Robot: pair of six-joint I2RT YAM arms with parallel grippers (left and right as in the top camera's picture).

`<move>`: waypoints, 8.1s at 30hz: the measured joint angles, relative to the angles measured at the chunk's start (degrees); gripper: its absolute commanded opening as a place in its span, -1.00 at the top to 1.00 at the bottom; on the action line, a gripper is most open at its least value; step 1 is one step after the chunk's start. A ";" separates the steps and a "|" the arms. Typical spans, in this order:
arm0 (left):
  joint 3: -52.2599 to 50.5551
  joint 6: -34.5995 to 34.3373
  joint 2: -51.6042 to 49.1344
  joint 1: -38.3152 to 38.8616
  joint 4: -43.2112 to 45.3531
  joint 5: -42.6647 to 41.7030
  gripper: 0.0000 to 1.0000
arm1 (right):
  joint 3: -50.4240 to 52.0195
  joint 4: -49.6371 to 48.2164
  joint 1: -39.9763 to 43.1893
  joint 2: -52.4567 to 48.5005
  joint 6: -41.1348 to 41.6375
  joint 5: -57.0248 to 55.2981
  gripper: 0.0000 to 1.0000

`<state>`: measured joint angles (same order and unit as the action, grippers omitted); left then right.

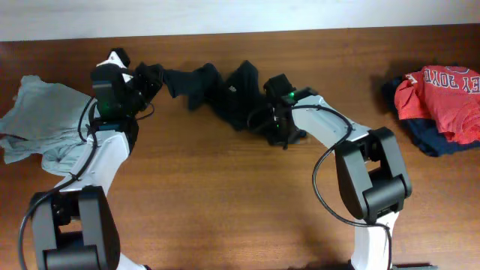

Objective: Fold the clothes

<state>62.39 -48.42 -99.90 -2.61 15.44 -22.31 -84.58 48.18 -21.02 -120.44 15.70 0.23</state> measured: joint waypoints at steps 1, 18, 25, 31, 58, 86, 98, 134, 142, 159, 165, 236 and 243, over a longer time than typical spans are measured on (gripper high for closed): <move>0.20 1.11 0.00 0.00 -0.59 -0.04 0.98 | -0.33 2.29 0.24 0.00 0.17 0.04 0.92; 7.56 16.57 14.84 0.00 -15.74 5.88 0.98 | -34.84 37.77 7.98 6.51 -6.19 0.28 0.92; 7.65 18.71 22.71 -3.28 -17.92 8.37 0.99 | -46.86 47.69 10.82 6.51 -9.22 0.76 0.92; 8.94 19.74 27.34 -7.78 -22.84 8.96 0.98 | -53.94 48.81 11.34 8.02 -11.06 2.40 0.93; 16.61 22.51 42.49 -10.23 -33.97 9.09 0.98 | -54.84 48.81 11.34 19.50 -10.05 9.31 0.92; 25.70 24.46 35.80 -7.34 -41.03 11.08 0.98 | -55.63 47.19 11.34 22.77 -0.59 7.58 0.93; 25.68 24.63 15.37 -3.08 -37.11 12.24 0.98 | -55.63 40.85 12.61 6.93 -0.48 6.23 0.93; 25.90 27.61 -8.26 7.45 -37.86 16.35 -0.82 | -55.63 33.57 15.96 -20.61 -2.86 5.60 -0.98; 26.23 31.15 -4.50 17.03 -56.15 15.23 -0.48 | -55.63 41.53 17.20 -20.61 -5.90 5.18 -0.98; 24.74 37.88 -4.50 31.58 -70.29 17.59 0.03 | -49.00 39.43 17.20 -20.59 -10.36 3.63 -0.96; 18.47 38.62 -4.63 31.58 -70.42 19.71 0.78 | -43.69 36.96 17.20 -20.59 -10.43 3.63 -0.86; 2.36 38.58 -9.99 25.70 -51.78 12.15 0.99 | -38.62 37.07 28.46 -20.55 -9.81 6.47 0.92; 2.36 38.58 -9.99 25.70 -51.78 12.15 0.99 | -38.62 35.36 36.24 -20.55 -9.57 5.18 0.71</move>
<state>64.75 -9.85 -109.89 23.09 -36.34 -10.15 -123.20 83.55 15.22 -140.99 6.13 5.41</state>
